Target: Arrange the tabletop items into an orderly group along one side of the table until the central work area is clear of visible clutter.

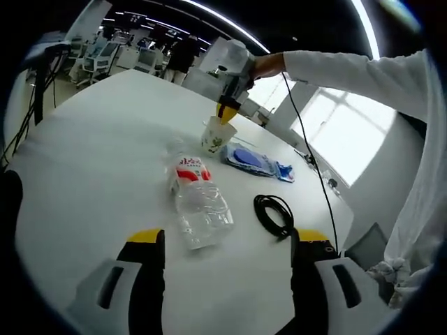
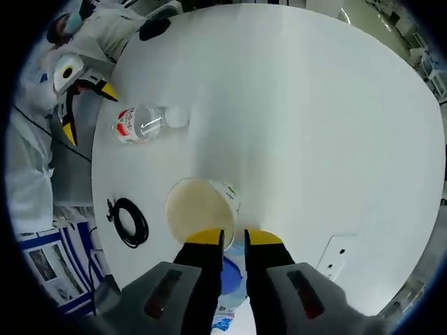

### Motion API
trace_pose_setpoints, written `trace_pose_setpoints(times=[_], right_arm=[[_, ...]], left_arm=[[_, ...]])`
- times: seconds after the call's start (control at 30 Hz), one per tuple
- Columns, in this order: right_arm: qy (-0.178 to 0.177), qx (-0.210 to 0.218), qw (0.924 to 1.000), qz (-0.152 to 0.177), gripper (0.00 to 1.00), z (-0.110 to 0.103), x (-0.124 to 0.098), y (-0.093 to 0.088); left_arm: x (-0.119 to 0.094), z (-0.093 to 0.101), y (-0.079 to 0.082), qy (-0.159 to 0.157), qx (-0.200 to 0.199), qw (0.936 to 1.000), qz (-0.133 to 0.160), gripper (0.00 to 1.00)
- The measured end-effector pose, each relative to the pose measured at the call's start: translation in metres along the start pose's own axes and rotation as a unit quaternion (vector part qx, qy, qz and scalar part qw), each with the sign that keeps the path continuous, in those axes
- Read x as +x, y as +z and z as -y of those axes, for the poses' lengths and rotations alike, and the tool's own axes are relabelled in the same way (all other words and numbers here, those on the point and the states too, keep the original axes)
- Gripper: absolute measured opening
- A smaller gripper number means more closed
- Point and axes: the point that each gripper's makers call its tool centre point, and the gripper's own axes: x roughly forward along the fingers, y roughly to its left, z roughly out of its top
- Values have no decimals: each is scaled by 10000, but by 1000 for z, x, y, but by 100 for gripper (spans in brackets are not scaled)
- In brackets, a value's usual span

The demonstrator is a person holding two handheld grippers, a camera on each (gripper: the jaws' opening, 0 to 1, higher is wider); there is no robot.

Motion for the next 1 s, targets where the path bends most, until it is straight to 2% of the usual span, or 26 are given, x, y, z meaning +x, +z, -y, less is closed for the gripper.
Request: trace_pose_setpoints(times=[0.23,0.3,0.57,0.7,1.0], right_arm=[[-108,15,9999,105,16,2,-5,-2],[-152,14,9997,176,20,2,-7,-1],[-461,96,9970,617,26,6,-21,1],[-597,162,9935,960,29,9,-28,5],[-987,322,9825,1546,35,2,-47,3]], left_arm=[[-2,1,1,6,37,10000,-3,75],[-2,2,2,5,52,10000,-6,75],[-4,7,3,3,110,9999,-26,75],[-5,9,4,2,163,9999,-43,75],[-7,16,8,-18,291,9995,-97,76]])
